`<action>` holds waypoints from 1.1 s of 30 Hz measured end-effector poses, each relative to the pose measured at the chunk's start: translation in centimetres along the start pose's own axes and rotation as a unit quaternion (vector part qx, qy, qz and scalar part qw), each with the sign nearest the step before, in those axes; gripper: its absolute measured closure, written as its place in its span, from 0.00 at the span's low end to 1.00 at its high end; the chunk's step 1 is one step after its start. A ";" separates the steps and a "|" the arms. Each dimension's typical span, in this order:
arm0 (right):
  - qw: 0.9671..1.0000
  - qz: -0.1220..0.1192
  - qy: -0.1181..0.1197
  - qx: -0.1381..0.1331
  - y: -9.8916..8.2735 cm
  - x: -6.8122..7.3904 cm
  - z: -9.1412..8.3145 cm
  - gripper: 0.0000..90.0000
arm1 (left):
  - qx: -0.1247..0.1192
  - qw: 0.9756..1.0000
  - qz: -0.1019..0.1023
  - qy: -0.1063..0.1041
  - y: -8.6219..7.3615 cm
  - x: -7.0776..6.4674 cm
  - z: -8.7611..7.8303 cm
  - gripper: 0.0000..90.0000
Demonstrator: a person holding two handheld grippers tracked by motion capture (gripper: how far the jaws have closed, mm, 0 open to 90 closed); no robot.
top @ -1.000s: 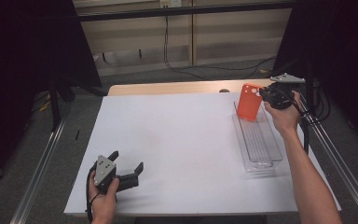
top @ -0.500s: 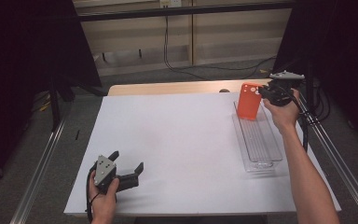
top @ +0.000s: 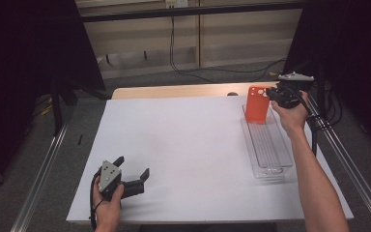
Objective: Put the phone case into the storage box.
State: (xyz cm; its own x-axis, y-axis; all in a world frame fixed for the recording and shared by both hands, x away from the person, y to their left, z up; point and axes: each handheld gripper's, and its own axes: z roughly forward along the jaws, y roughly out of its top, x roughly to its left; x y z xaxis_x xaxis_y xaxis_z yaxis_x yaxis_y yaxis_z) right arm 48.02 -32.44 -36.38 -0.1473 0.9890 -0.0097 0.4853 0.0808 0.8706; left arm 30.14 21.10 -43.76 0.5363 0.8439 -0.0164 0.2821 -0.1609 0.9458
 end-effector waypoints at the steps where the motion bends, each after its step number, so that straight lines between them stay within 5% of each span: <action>1: 1.000 0.001 0.001 0.000 0.0 0.0 0.1 0.90 | 0.000 1.000 0.002 0.001 0.0 0.0 0.0 0.01; 33: 1.000 0.026 -0.003 0.012 0.2 -0.2 1.3 0.89 | -0.001 1.000 -0.001 0.001 0.0 0.2 -0.2 0.01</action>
State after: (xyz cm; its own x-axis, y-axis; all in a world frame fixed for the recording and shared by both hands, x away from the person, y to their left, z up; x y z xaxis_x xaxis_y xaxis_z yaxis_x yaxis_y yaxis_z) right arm 49.23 -32.52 -36.86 -0.1159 0.9928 0.0314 0.5131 0.0328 0.8577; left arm 30.10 21.31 -43.71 0.5340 0.8453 -0.0172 0.2807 -0.1582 0.9467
